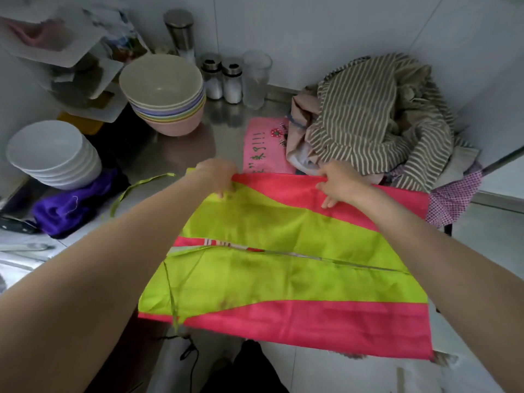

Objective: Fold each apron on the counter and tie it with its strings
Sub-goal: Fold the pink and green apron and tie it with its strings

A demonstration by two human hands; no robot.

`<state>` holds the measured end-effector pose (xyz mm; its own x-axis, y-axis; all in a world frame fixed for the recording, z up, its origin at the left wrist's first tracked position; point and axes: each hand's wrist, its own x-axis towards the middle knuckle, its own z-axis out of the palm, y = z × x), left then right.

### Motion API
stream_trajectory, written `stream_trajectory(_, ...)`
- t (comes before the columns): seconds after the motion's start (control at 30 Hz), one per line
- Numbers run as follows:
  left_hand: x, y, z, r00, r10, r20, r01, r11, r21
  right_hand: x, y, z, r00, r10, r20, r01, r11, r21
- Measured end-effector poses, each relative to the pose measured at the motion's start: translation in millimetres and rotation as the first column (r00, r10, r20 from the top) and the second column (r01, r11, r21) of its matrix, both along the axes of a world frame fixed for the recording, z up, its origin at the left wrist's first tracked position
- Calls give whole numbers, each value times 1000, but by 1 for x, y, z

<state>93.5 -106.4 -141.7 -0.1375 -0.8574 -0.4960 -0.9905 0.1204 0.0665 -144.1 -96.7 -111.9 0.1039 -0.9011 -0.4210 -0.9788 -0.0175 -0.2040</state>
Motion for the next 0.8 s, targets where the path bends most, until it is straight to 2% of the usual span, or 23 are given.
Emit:
stream_trajectory(0.07, 2, -8, 9, 993, 120, -20, -122, 988, -99, -10, -8, 7, 989, -59, -137, 36, 987, -159)
stream_trajectory(0.13, 4, -13, 15, 980, 198, -14, -196, 954, -229, -15, -10, 10, 979, -111, -168, 56, 952, -300)
stream_trajectory(0.2, 12, -12, 17, 971, 240, 15, -224, 924, -309, -10, -7, 10, 978, -117, -170, 52, 937, -345)
stream_trajectory(0.27, 23, -1, 17, 974, 224, -8, -213, 910, -357, 4, 1, 9, 989, -95, -116, 42, 917, -396)
stream_trajectory(0.33, 33, 16, 12, 993, 106, -53, -119, 913, -390, 30, 18, 4, 998, 45, -34, -56, 895, -443)
stream_trajectory(0.4, 37, 37, 3, 996, -47, -75, 25, 962, -272, 62, 41, -8, 959, 281, 33, -255, 909, -328)
stream_trajectory(0.47, 41, 61, -14, 988, -155, 16, 155, 988, -5, 96, 65, -31, 879, 476, 37, -471, 877, -99)
stream_trajectory(0.5, 43, 73, -22, 980, -187, 75, 179, 979, 99, 109, 74, -42, 856, 516, 17, -516, 856, -1)
stream_trajectory(0.53, 46, 83, -29, 973, -195, 120, 178, 974, 140, 118, 80, -52, 857, 515, -2, -514, 856, 58)
stream_trajectory(0.6, 57, 93, -37, 977, -152, 148, 142, 987, 73, 131, 86, -66, 887, 460, -37, -457, 887, 69)
stream_trajectory(0.63, 65, 92, -38, 989, -105, 108, 102, 994, 35, 134, 87, -70, 895, 441, -60, -438, 897, 54)
stream_trajectory(0.7, 86, 85, -29, 986, 100, -132, -96, 995, 41, 137, 86, -76, 899, 427, -92, -425, 904, 40)
stream_trajectory(0.73, 96, 80, -21, 926, 230, -298, -208, 973, 104, 137, 85, -77, 904, 418, -93, -416, 908, 38)
stream_trajectory(0.8, 113, 77, 2, 666, 445, -598, -366, 894, 258, 136, 84, -79, 911, 403, -81, -402, 915, 32)
